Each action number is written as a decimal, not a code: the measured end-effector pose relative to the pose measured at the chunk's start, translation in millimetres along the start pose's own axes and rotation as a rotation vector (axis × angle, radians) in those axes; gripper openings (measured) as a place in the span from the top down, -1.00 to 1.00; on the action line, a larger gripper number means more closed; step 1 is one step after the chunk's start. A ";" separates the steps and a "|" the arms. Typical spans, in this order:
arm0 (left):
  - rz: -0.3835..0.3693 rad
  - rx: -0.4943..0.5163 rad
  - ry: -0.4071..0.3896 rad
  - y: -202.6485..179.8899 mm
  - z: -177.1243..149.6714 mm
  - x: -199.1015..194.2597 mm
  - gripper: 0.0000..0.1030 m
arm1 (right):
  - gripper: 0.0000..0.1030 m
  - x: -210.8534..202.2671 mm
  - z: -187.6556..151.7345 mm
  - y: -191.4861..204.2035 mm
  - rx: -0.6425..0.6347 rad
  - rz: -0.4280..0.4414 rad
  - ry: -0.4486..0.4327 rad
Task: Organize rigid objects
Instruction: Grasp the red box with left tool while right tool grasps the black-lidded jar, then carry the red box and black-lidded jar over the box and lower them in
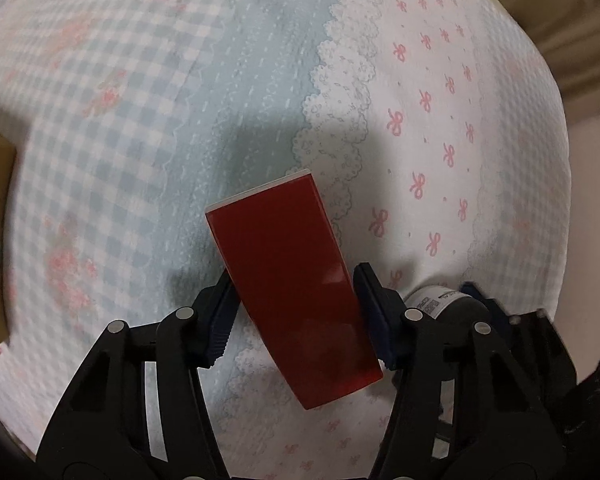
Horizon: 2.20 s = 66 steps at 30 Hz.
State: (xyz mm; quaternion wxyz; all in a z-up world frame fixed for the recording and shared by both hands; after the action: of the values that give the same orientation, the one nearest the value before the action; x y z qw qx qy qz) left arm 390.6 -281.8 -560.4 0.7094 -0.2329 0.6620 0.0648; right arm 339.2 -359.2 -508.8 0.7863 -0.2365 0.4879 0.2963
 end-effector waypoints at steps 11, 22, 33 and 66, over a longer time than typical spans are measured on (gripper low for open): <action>-0.042 -0.033 -0.016 26.2 -2.0 -23.4 0.18 | -0.02 -11.1 -6.0 -4.1 0.075 -0.013 0.007; -0.088 -0.032 -0.056 53.5 -13.7 -65.0 0.23 | -0.02 -43.9 -1.0 -5.6 0.242 0.001 -0.028; -0.211 -0.009 -0.196 60.6 -25.3 -175.0 0.23 | -0.02 -129.2 34.5 -2.4 0.338 -0.046 -0.117; -0.221 0.275 -0.330 340.7 52.1 -433.2 0.23 | -0.02 -226.4 265.4 246.8 0.639 0.000 -0.217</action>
State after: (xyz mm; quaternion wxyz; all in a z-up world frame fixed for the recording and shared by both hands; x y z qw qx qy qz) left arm 251.8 134.5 -222.9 0.8357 -0.1917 0.5102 -0.0669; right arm 254.8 -61.0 -214.5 0.8681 0.0548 0.4694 0.1520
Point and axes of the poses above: each gripper's, at about its wrist camera, not at the fingertips, and x roughly the way its jaws point, y to its left, z to its top, the point moved 6 cm from there along x, roughly the way its jaws point, and after that the axes turned 7 degrees about -x, right-handed, at the moved point
